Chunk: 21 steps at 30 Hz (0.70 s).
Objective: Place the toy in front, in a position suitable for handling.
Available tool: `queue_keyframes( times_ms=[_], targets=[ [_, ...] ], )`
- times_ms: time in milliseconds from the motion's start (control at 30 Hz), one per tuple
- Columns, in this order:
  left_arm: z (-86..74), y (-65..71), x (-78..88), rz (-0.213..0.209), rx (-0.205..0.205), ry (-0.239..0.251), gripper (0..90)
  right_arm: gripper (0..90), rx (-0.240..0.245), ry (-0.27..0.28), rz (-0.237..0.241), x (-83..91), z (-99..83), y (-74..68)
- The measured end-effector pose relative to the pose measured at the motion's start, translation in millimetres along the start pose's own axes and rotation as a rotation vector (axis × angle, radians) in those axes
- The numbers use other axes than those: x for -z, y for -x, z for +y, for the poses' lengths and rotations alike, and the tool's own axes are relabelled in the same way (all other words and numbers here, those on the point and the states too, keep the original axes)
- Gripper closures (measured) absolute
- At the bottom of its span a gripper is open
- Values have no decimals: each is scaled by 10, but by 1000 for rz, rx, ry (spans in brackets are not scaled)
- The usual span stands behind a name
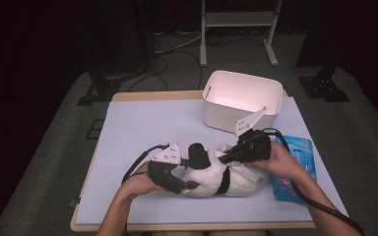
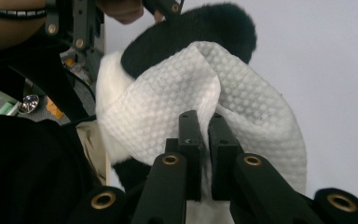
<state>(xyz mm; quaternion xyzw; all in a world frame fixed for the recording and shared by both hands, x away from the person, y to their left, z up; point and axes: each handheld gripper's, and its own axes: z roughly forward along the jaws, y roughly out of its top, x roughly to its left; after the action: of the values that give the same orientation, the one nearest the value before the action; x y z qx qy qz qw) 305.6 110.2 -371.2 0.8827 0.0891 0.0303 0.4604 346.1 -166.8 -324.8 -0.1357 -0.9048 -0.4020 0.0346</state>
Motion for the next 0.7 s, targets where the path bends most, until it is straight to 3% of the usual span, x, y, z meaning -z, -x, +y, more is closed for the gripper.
queue_keyframes(
  times_ms=[200,467,700],
  targets=[
    [1,4,3,2,-3,-4,310,854,9,4,-7,-42,117,18],
    [21,20,-6,2,-8,2,310,854,3,5,-2,-19,99,28],
    [45,36,-12,1,-17,3,310,854,17,26,10,-69,270,6]
  ],
)
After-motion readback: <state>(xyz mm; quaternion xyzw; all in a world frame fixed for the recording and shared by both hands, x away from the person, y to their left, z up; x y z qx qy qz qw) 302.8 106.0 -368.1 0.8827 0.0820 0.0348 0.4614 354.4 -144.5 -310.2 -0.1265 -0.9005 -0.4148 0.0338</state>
